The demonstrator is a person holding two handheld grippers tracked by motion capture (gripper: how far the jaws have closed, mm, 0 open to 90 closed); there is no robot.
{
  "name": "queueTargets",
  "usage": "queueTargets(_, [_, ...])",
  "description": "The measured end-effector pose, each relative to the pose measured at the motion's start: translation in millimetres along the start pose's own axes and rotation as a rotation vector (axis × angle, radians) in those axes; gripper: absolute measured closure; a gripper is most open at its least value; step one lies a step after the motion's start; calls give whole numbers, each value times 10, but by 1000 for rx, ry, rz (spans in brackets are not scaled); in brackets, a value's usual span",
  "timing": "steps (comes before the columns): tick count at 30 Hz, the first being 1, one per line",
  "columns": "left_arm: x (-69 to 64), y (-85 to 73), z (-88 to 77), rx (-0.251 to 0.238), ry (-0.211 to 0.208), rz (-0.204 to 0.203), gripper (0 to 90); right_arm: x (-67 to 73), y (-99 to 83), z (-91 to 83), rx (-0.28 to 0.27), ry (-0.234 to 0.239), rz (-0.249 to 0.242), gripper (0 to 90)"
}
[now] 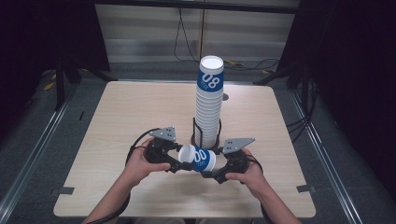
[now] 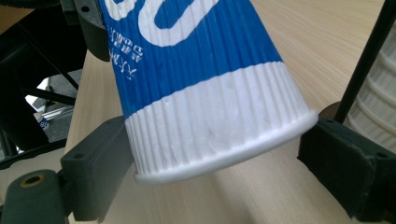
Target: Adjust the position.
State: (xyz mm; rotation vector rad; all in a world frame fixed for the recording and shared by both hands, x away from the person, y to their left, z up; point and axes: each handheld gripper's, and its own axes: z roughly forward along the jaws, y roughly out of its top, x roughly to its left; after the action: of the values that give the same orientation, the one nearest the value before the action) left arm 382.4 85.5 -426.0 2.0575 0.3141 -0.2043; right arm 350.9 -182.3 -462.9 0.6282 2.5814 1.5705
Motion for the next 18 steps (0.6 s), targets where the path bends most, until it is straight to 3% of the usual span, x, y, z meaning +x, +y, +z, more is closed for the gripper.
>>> queueTargets(4, [3,21,-15,-1,1,4,291,2,24,-7,-26,4,-4,124])
queueTargets(12, [6,-4,-4,3,-7,1,292,18,44,-29,-14,-6,-43,148])
queueTargets(18, [14,-36,15,21,-10,3,292,24,20,-23,11,-6,-46,170])
